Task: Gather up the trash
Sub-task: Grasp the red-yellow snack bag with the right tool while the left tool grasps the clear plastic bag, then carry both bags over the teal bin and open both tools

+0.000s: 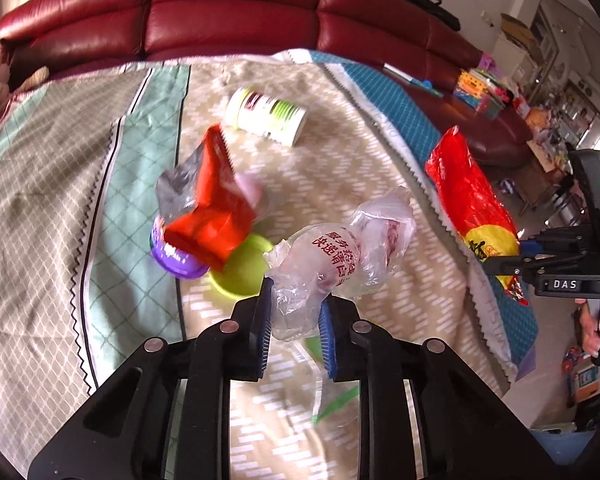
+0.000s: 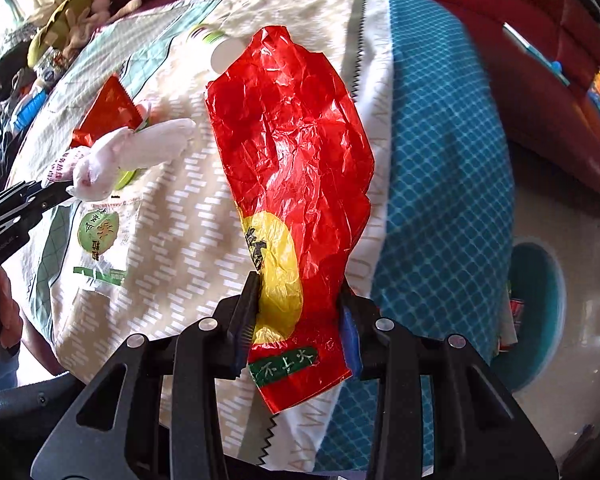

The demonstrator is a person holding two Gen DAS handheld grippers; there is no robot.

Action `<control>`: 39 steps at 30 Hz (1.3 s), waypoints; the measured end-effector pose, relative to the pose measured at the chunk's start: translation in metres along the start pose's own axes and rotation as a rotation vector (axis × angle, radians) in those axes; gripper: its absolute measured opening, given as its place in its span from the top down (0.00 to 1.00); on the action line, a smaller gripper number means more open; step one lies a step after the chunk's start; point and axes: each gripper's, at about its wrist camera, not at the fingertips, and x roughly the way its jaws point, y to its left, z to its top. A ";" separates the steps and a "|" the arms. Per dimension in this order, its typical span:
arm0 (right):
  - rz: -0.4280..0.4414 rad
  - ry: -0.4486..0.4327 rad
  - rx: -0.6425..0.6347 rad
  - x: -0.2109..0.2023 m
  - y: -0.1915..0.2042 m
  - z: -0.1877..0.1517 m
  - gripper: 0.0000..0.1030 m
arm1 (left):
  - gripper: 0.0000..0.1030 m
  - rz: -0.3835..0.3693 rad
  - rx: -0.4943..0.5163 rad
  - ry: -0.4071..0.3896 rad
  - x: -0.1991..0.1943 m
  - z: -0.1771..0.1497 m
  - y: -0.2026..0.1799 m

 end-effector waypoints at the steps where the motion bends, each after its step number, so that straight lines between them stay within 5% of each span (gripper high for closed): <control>1: -0.001 -0.010 0.008 -0.003 -0.004 0.000 0.66 | 0.80 -0.004 0.002 -0.005 -0.002 0.003 -0.004; 12: -0.020 -0.091 0.120 -0.036 -0.057 -0.017 0.65 | 0.79 -0.078 0.110 0.007 0.013 0.026 -0.083; 26: -0.081 -0.174 0.360 -0.070 -0.184 -0.080 0.63 | 0.79 -0.168 0.300 0.095 0.069 0.039 -0.214; 39: -0.117 -0.150 0.536 -0.063 -0.280 -0.140 0.61 | 0.79 -0.220 0.439 0.195 0.137 0.042 -0.334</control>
